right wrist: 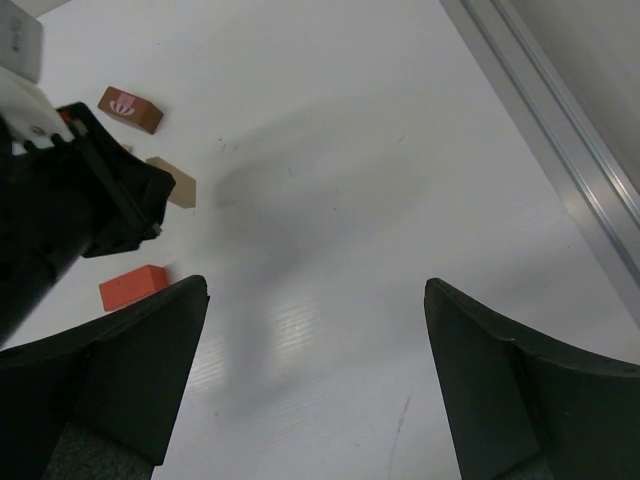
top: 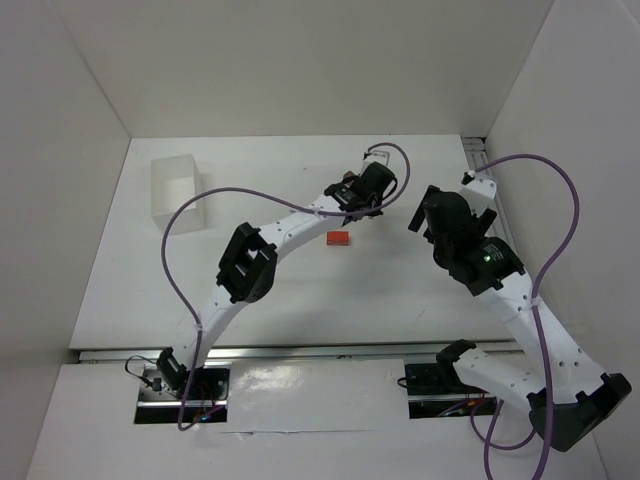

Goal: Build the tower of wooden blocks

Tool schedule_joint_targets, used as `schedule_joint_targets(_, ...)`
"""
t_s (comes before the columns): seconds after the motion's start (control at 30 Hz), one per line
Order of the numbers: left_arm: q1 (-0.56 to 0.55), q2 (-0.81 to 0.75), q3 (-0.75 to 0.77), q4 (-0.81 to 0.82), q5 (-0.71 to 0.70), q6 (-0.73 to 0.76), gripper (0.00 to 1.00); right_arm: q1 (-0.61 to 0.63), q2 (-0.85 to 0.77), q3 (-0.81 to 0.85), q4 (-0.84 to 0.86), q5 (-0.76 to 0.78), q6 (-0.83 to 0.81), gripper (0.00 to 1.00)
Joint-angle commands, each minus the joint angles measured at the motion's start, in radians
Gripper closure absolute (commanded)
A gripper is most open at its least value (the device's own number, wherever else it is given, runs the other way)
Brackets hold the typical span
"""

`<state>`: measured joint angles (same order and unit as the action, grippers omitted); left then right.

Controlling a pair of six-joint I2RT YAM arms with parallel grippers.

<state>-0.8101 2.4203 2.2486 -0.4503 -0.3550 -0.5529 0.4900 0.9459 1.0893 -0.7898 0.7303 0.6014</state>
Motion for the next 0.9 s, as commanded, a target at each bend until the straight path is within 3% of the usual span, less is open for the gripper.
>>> schedule_joint_targets(0.0, -0.034, 0.046, 0.045, 0.064, -0.148, 0.065, 1.00, -0.005, -0.004, 0.041, -0.002, 0.043, 0.001, 0.04)
schedule_joint_targets(0.3, -0.055, 0.069, 0.045, 0.085, -0.214, 0.074, 1.00, -0.005, 0.005, 0.041, -0.002, 0.043, 0.001, 0.02)
schedule_joint_targets(0.8, -0.044, 0.108, 0.054, 0.025, -0.113, -0.013, 1.00, -0.005, 0.005, 0.050, -0.011, 0.034, -0.008, 0.00)
schedule_joint_targets(0.87, -0.044, 0.108, 0.054, 0.025, -0.113, -0.013, 0.94, -0.005, 0.005, 0.050, -0.011, 0.034, -0.008, 0.00)
